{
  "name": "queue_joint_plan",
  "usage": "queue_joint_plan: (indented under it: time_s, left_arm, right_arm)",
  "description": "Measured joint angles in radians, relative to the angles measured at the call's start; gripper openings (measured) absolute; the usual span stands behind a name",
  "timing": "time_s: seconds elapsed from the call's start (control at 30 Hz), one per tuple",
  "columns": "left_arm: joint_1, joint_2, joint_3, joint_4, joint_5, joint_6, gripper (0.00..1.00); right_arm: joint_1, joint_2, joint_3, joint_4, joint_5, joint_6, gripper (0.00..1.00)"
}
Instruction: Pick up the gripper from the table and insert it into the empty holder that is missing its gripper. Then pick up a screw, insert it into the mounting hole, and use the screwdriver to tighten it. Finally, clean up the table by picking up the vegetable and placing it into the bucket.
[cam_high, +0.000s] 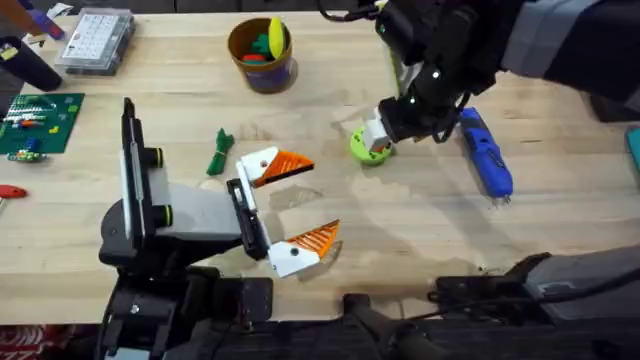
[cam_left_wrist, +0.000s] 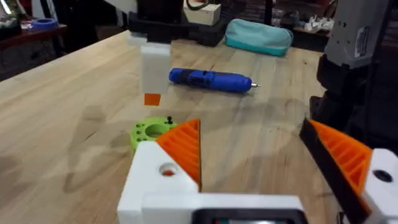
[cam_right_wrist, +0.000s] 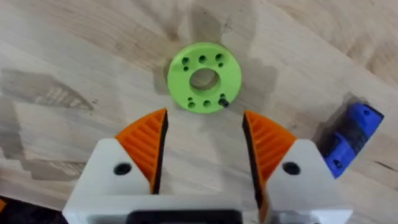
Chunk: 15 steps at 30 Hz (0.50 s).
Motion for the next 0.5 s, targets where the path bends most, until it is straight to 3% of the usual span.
queue_joint_plan:
  time_s: [0.5]
  left_arm:
    - [0.0,0.0,0.0,0.0,0.0,0.0,0.991]
  right_arm:
    - [-0.049,0.05,-0.009,0.052,-0.033,0.101,0.701]
